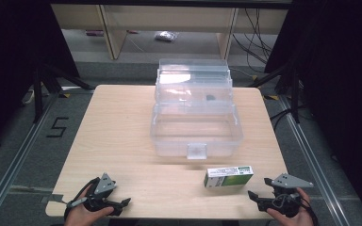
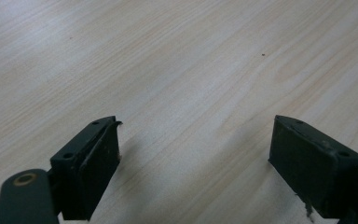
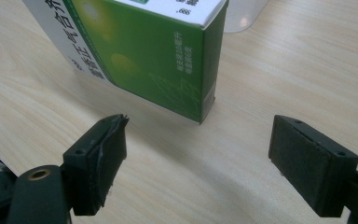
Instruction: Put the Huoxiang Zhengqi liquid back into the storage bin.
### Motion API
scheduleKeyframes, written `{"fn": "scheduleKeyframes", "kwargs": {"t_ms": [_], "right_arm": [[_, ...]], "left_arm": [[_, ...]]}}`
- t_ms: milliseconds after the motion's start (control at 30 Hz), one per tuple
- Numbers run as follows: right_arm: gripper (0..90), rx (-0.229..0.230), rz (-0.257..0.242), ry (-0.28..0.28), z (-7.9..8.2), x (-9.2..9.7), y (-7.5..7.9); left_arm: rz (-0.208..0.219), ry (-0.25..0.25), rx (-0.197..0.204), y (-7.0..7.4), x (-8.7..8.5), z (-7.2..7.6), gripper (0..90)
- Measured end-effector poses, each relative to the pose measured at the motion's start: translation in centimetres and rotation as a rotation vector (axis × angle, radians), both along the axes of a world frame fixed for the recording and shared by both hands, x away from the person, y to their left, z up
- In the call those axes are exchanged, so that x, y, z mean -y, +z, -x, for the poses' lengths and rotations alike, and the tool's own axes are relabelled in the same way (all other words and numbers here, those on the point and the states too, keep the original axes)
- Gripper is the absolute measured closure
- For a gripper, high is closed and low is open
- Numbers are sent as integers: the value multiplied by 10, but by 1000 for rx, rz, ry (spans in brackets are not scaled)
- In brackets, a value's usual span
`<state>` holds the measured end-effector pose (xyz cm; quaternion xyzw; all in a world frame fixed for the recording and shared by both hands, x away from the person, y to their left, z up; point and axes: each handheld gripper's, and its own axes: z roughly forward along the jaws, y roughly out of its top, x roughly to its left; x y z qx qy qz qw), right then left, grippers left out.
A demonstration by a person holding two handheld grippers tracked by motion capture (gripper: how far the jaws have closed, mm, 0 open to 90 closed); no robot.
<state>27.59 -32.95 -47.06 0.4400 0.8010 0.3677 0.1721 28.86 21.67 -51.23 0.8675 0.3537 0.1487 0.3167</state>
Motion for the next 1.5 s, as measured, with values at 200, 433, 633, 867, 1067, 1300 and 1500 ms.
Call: {"fn": "scheduleKeyframes", "kwargs": {"t_ms": [200, 433, 633, 867, 1067, 1300, 1500], "right_arm": [[180, 11, 5, 2, 1, 0, 4], [166, -2, 37, 43, 0, -9, 21], [168, 23, 87, 113, -8, -22, 35], [170, 48, 139, 162, -15, -28, 44], [174, 32, 158, 174, -20, -37, 54], [177, 23, 194, 205, -25, -41, 59], [179, 45, 225, 254, -31, -47, 60]], "left_arm": [[3, 2, -2, 0, 0, 0, 154], [3, 3, -1, 0, 0, 0, 155], [4, 1, -1, 0, 0, 0, 155], [-3, -1, 0, 0, 0, 0, 154], [5, 2, 0, 0, 1, 0, 154], [2, 1, -1, 0, 0, 0, 155], [30, 22, 5, -2, 2, 1, 154]]}}
